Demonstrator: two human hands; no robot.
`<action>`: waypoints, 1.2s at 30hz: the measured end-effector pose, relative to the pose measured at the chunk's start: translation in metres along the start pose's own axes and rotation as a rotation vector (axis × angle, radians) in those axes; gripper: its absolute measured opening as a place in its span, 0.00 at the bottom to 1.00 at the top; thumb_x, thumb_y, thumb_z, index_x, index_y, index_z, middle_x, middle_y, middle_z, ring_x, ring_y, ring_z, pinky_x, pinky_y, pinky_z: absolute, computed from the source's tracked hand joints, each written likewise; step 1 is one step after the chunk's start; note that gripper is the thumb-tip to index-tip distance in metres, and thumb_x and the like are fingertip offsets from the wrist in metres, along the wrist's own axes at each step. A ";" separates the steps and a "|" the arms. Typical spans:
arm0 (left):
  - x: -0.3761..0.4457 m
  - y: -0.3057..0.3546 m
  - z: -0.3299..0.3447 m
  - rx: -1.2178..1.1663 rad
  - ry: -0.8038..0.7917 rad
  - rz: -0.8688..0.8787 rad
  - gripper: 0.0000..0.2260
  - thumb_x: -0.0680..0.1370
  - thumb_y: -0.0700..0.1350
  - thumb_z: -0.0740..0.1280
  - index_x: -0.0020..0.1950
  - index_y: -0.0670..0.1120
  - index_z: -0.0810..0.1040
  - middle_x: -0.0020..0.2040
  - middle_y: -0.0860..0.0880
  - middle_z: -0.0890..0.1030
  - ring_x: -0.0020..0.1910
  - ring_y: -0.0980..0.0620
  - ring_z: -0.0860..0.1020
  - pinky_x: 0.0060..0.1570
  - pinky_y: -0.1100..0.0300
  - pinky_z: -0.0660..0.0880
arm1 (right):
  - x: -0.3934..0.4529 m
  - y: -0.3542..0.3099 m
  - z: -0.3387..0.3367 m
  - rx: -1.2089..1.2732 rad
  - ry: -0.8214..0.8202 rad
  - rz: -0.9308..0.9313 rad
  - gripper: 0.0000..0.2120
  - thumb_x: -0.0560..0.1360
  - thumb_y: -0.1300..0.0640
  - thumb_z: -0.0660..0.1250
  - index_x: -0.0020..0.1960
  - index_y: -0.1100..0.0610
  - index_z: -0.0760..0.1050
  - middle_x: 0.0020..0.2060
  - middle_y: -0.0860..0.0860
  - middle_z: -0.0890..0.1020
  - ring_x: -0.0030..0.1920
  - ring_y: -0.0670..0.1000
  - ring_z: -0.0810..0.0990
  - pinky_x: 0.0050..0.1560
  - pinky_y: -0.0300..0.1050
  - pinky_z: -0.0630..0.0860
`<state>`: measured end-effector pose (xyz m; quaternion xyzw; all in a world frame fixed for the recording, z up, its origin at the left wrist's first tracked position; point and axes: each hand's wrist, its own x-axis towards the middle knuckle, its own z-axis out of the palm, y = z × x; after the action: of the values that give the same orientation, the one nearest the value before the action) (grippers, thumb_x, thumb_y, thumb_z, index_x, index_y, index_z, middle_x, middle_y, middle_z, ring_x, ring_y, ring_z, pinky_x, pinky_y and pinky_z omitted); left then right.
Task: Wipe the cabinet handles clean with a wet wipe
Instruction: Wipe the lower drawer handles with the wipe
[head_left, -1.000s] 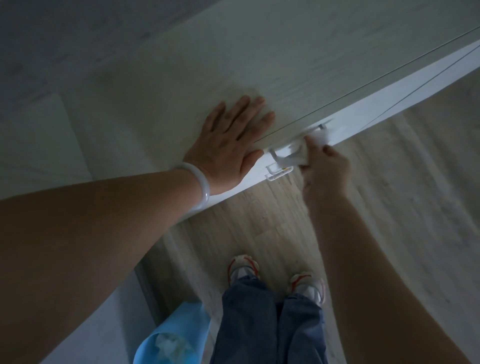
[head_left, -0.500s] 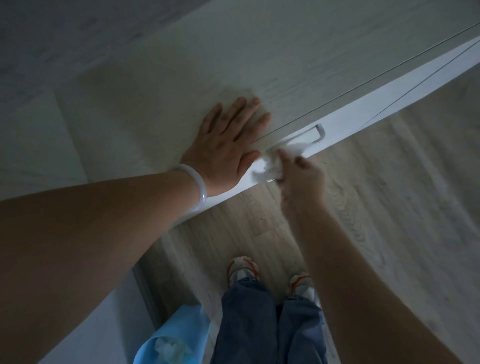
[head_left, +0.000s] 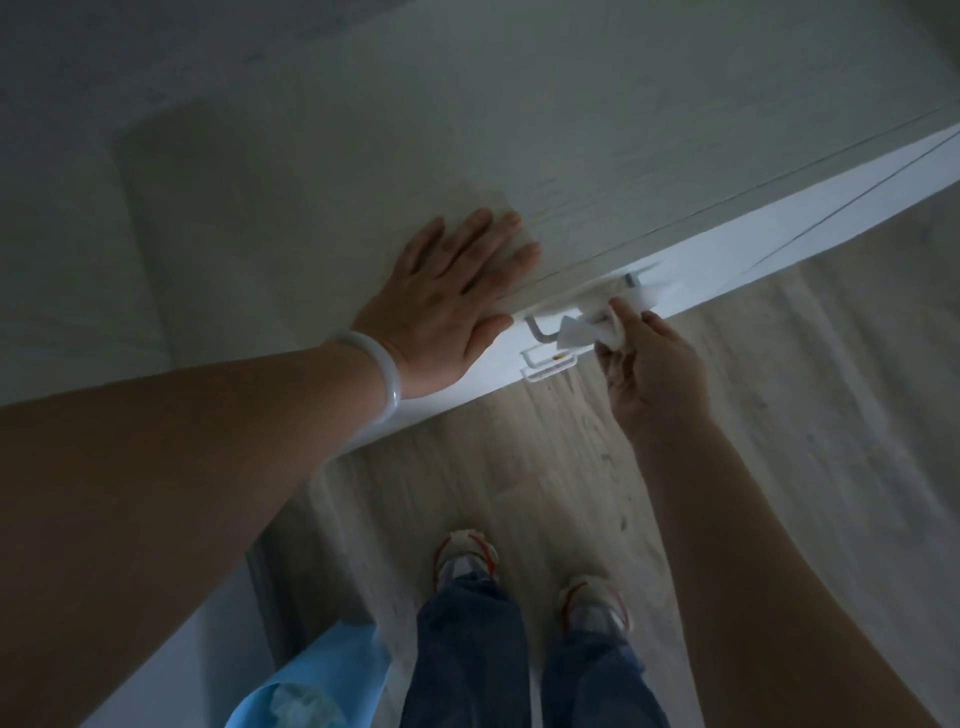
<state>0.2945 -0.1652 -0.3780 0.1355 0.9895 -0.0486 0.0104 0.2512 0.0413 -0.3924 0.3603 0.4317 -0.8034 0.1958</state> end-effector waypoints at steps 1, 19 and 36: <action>0.000 0.000 0.001 0.007 0.002 0.000 0.26 0.82 0.55 0.48 0.80 0.49 0.56 0.80 0.45 0.56 0.78 0.44 0.56 0.74 0.42 0.55 | 0.002 0.003 -0.001 0.013 -0.044 0.011 0.05 0.75 0.66 0.68 0.42 0.59 0.77 0.36 0.52 0.83 0.38 0.47 0.83 0.44 0.39 0.81; -0.002 -0.001 0.013 -0.003 0.122 0.034 0.26 0.83 0.58 0.49 0.79 0.49 0.57 0.80 0.47 0.57 0.78 0.47 0.56 0.74 0.44 0.58 | 0.022 0.015 -0.020 -0.081 -0.346 -0.133 0.08 0.76 0.63 0.65 0.40 0.61 0.81 0.34 0.53 0.81 0.35 0.46 0.80 0.39 0.34 0.80; 0.001 -0.003 0.018 0.001 0.100 0.008 0.31 0.76 0.67 0.41 0.78 0.60 0.40 0.80 0.58 0.41 0.78 0.58 0.41 0.77 0.56 0.42 | 0.037 0.056 -0.020 -0.097 -0.574 -0.278 0.22 0.65 0.56 0.74 0.49 0.73 0.78 0.44 0.65 0.79 0.44 0.60 0.74 0.49 0.51 0.72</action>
<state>0.2928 -0.1701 -0.3960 0.1415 0.9883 -0.0425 -0.0387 0.2697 0.0269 -0.4581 0.0467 0.4417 -0.8699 0.2147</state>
